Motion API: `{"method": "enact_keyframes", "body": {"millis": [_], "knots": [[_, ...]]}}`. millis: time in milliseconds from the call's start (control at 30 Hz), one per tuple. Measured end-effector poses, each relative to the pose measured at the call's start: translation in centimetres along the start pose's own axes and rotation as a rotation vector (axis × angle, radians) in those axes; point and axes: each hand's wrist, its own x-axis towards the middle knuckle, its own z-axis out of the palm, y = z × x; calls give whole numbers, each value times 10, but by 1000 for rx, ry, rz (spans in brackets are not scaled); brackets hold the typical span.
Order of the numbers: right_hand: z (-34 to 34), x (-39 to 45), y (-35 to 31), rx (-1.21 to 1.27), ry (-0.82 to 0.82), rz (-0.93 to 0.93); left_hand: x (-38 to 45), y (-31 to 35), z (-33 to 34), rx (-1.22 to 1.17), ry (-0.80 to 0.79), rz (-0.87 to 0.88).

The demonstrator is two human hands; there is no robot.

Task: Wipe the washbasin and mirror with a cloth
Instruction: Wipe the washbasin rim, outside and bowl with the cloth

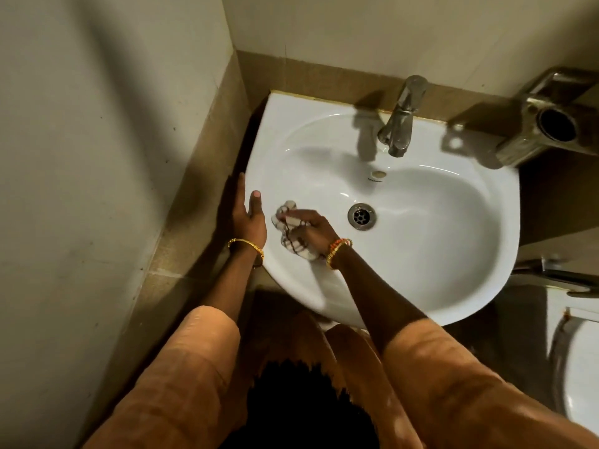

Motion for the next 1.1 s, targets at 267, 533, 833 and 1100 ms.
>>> {"method": "enact_keyframes", "body": {"millis": [267, 533, 833, 1100], "knots": [[-51, -42, 27, -305, -176, 208, -3, 4, 0, -48, -9, -46], [10, -36, -4, -132, -130, -22, 1, -1, -1, 36, 8, -10], [-105, -96, 37, -600, -48, 302, 2, -10, 2, 29, 53, -81], [-38, -73, 52, -864, 115, 122, -68, -13, 21, 104, 241, -117]]}}
